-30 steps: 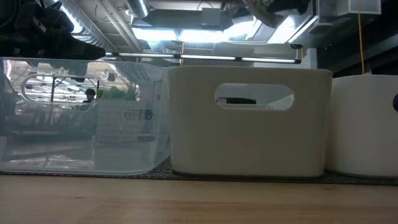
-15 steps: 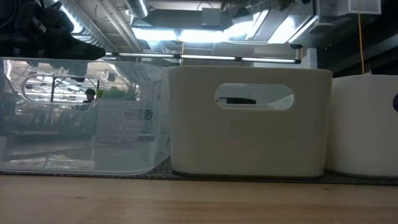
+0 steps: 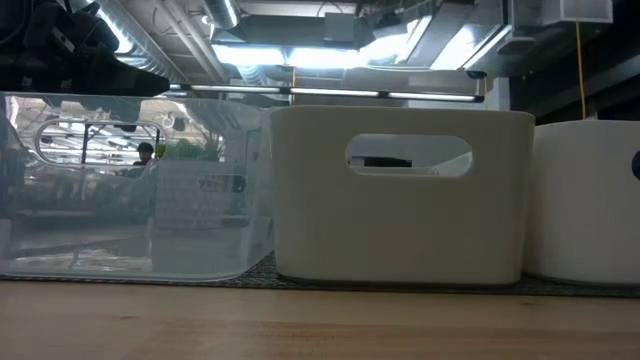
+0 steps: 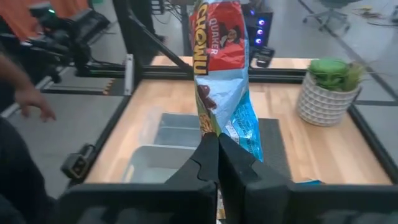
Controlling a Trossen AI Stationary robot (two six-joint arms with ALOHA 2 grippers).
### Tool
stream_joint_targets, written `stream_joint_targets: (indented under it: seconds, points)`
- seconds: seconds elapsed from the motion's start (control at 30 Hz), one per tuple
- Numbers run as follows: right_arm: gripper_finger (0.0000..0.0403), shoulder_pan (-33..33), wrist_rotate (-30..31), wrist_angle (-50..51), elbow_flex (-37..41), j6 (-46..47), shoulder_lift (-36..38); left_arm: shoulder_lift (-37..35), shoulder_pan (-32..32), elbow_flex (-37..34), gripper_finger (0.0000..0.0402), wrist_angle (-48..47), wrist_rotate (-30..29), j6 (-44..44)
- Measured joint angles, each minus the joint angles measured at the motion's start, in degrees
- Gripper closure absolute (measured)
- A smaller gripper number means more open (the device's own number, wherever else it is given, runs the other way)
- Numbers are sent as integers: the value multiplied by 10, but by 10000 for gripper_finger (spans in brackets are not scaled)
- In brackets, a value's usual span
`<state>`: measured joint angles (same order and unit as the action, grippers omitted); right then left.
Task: Pick and place Granola Bars by type
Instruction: Put the red granola bar into the white bin
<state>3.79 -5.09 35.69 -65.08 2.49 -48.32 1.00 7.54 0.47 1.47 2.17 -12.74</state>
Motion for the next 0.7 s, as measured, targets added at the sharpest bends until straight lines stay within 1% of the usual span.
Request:
stream_joint_targets:
  seconds: [0.37,0.43,0.53,0.7]
  points:
    - [399,59,-14,4,0,67,18,0,0,0,395,0,0,0]
    - [399,72,2,16,0,80,19,0,0,0,395,0,0,0]
    - [399,95,44,48,2,108,19,0,0,0,395,0,0,0]
    - [399,130,91,36,65,174,32,0,0,0,395,0,0,0]
